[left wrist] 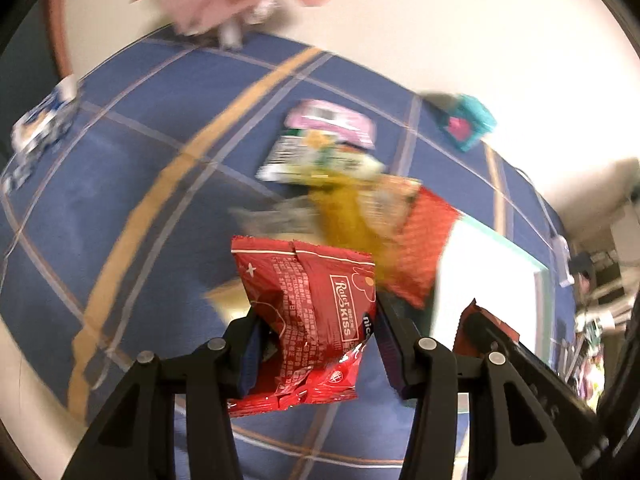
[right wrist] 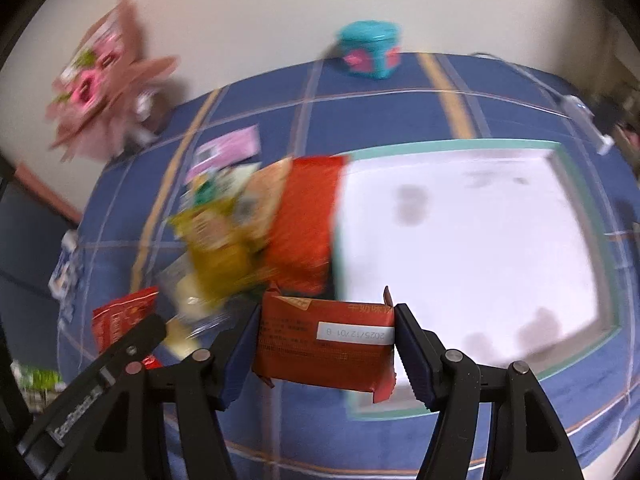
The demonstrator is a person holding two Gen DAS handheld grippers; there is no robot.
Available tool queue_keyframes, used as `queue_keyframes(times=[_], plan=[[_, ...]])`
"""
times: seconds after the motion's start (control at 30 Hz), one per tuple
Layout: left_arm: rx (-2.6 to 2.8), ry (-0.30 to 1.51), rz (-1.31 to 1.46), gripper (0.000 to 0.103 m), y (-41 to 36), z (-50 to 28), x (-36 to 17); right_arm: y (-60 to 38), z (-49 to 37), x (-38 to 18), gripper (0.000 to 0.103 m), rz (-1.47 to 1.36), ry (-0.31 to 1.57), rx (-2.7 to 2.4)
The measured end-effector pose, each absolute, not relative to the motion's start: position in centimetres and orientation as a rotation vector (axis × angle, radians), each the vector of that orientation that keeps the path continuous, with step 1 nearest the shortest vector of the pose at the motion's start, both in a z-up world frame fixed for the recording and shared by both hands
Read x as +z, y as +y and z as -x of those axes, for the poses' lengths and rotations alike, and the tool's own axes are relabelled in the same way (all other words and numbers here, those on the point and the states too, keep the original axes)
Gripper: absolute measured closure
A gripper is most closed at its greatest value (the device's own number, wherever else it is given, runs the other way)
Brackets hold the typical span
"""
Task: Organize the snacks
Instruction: 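Carry the red bag with the left gripper while the right gripper carries the cake over the white tray, then open the left gripper releasing the red bag while the right gripper releases the cake into the tray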
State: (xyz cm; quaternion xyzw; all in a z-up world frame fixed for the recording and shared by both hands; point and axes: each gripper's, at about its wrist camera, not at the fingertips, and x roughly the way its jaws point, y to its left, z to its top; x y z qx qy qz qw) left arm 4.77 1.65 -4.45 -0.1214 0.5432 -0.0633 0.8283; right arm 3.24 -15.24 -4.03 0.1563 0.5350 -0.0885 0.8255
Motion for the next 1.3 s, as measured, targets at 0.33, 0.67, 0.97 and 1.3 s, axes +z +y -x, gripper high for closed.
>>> queue_keyframes(times=[0.33,0.67,0.97,1.3], plan=[[-0.369,1.077,0.100,0.051,-9.1,-6.1,-3.3,-26.5,-1.6,-3.9,0.035,-0.433,1.090,-0.413],[-0.466,1.091,0.019,0.051,-16.5,-8.5,-5.8,-32.6,-2.9,-5.7,0.035,-0.482,1.057,-0.475],[-0.484,1.136,0.017,0.051,-19.1,-10.9,-9.1,-34.1,-5.2,-7.5,0.035,-0.458,1.056,-0.499],[-0.498,1.146,0.013,0.049,-19.6,-11.7,-9.9,-35.2,-6.1,-8.8,0.032,-0.461,1.075,-0.511]])
